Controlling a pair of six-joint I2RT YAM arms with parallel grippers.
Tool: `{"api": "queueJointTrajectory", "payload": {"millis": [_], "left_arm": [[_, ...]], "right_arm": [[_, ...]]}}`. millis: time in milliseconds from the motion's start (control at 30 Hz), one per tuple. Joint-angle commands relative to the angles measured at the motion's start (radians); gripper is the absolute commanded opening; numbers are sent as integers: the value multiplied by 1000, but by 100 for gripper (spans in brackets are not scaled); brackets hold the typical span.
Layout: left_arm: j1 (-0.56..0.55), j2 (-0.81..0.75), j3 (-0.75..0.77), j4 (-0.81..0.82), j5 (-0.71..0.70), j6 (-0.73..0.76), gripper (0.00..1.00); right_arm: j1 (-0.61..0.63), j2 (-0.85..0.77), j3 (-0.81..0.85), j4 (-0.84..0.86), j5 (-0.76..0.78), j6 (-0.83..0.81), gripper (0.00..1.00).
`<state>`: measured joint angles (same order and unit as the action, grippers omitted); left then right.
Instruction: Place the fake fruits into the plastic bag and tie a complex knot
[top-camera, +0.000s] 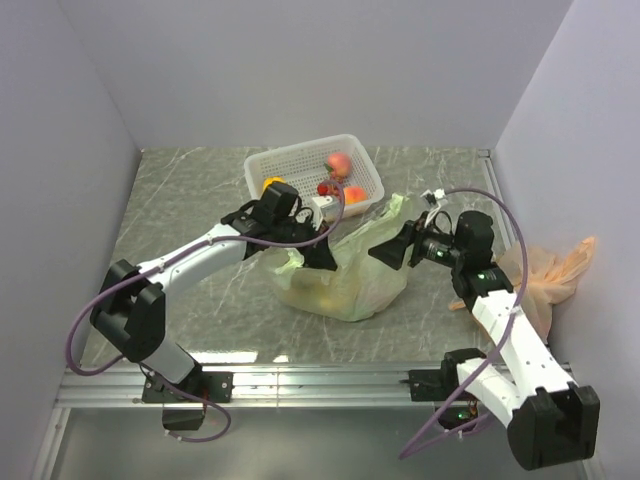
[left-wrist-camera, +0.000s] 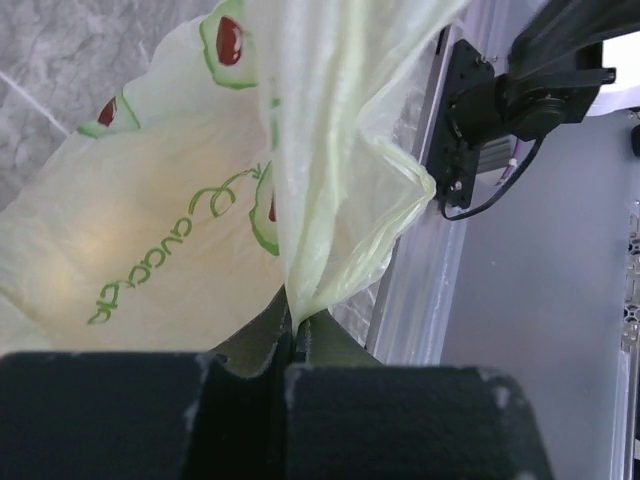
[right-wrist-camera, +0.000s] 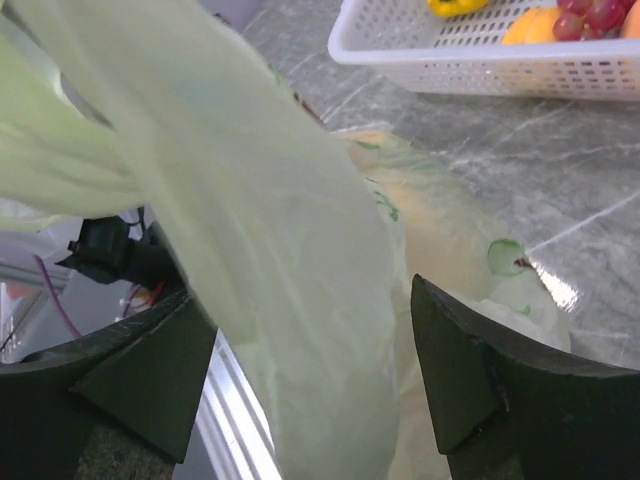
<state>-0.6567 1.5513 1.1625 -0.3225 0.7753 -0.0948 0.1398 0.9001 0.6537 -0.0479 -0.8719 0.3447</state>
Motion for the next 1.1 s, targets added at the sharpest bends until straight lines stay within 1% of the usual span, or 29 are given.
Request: {"api": "queueJointTrajectory", "payload": {"millis": [0,100,133,167,200,267,300,333,367,400,433,467,500,533,600,633,700,733,767,833,867,967,1033,1067], "left_arm": [[-12,3,28,42,47,-14,0],[-23,23,39,22,54,4,0],[-38,24,43,16,41,13,0],[-43,27,45,7,44,21,0],[-47,27,46,5,42,33,0],[-61,17,40,-4,-2,47,0],[-64,10,34,-9,-19,61,0],[-66,-2,10,-9,-54,69,0],[-79,-34,-7,-9,-156,79,1],[-87,-52,-29,-4,-212,133,3],[-98,-74,-74,0,-259,154,9],[-112,-109,-95,8,-324,171,11],[-112,-121,-112,10,-338,194,13],[-112,-129,-127,4,-346,205,20],[-112,-142,-118,-10,-346,227,32],[-112,-146,-95,-32,-338,228,40],[-110,-161,-72,-43,-297,234,50],[-110,-169,-55,-35,-283,228,62],[-110,-178,-46,-32,-274,221,64],[-113,-169,-14,-27,-263,201,71],[-112,-146,-3,-23,-263,192,74],[-112,-90,35,-13,-268,176,74],[-112,-56,42,5,-269,164,68],[-110,-48,42,17,-262,159,61]], "right_arm": [[24,69,-25,213,27,122,84],[73,105,-23,321,89,213,84],[96,114,-20,333,114,221,81],[107,126,-16,342,134,229,77],[113,158,-11,345,158,253,57],[115,189,-5,359,166,302,27],[115,203,1,346,187,338,5],[115,207,9,314,214,347,0],[112,209,30,236,246,356,0],[113,215,41,188,307,358,0],[113,221,64,134,348,353,0],[112,226,67,68,361,355,0],[112,238,66,56,361,349,0],[115,240,60,56,373,344,0],[115,237,40,46,373,338,0],[115,234,34,46,367,330,0],[115,223,29,46,330,314,0],[115,218,24,45,323,309,0],[115,211,23,80,303,306,0],[116,194,20,86,287,297,0],[116,186,17,101,269,298,0],[115,174,8,117,252,301,0],[116,169,4,117,243,295,0],[113,168,1,120,240,297,0]]}}
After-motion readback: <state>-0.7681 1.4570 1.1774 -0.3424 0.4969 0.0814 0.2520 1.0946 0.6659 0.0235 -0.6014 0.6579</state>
